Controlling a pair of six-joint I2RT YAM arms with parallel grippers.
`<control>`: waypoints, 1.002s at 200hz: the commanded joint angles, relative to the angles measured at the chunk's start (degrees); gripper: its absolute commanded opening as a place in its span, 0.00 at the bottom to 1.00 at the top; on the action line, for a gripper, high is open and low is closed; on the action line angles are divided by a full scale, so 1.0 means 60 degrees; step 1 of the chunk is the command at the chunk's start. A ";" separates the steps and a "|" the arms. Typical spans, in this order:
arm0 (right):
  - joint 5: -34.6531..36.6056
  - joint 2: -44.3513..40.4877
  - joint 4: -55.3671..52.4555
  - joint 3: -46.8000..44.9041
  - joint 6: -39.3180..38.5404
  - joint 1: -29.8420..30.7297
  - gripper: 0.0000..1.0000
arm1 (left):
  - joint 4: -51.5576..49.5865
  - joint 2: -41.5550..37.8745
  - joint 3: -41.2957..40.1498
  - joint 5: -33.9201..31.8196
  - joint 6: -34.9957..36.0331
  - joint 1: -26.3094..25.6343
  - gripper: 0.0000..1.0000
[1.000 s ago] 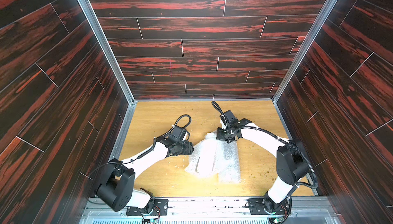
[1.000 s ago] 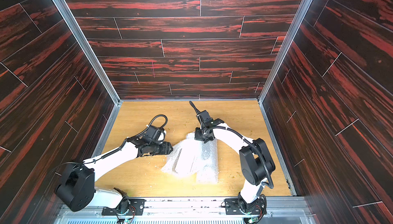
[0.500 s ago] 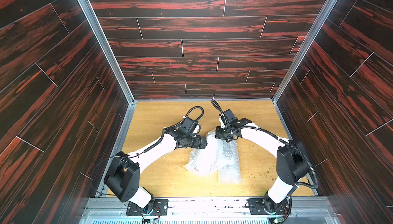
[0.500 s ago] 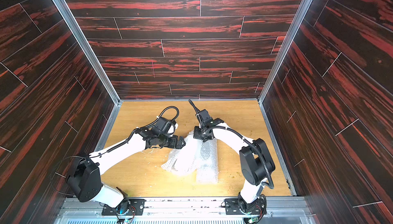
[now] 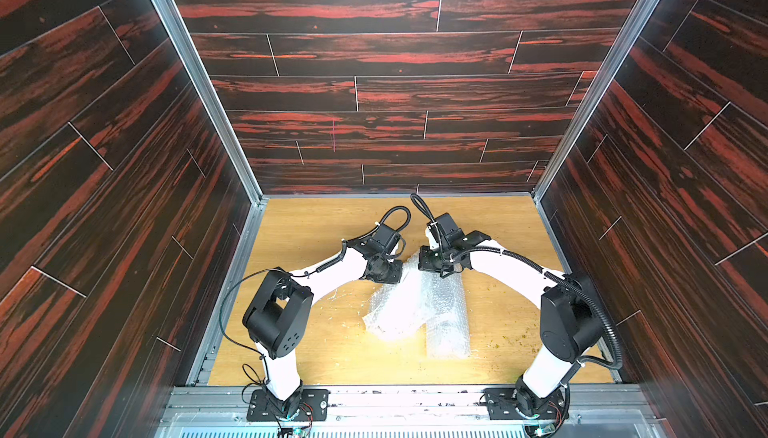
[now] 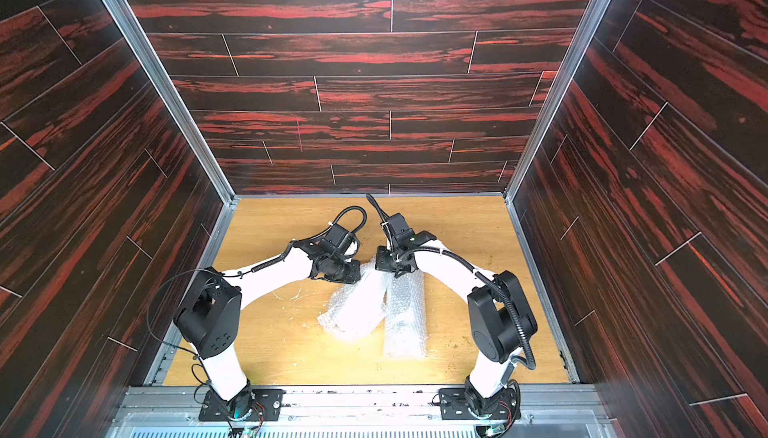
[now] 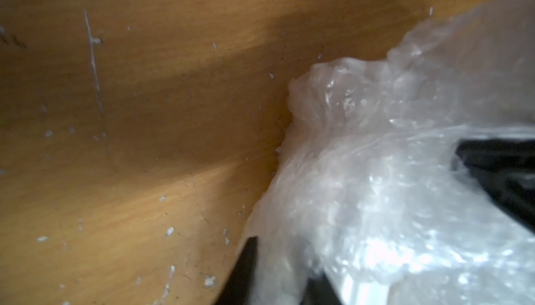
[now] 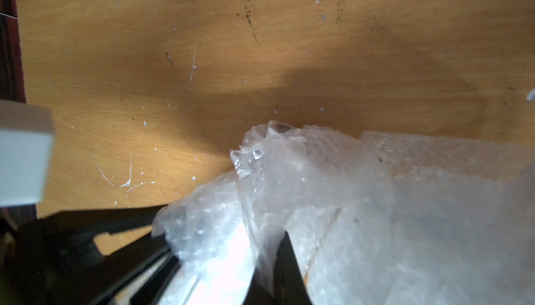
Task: Unwrap the vase from the bubble wrap
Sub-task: Unwrap the bubble wrap at the center of the board.
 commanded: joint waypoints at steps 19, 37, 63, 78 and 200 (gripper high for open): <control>0.0492 -0.0258 0.0142 0.0253 -0.0020 0.0020 0.00 | 0.0067 -0.0340 -0.1194 -0.0439 -0.0493 0.0572 0.00; 0.0606 -0.0409 0.0059 0.0133 0.0013 -0.0129 0.00 | 0.0098 -0.0604 -0.1688 -0.0735 -0.0593 0.0806 0.00; 0.0731 -0.0578 -0.0038 -0.0041 0.0130 -0.0267 0.00 | 0.0173 -0.1140 -0.2215 -0.0962 -0.0751 0.1121 0.00; 0.0782 -0.0649 -0.0067 -0.0113 0.0226 -0.0286 0.00 | 0.0060 -0.1414 -0.2407 -0.1316 -0.0756 0.1188 0.00; -0.0940 0.0698 0.0986 0.0936 0.0374 -0.0142 0.00 | -0.2247 -0.3294 -0.2846 -0.3092 -0.0178 0.3122 0.00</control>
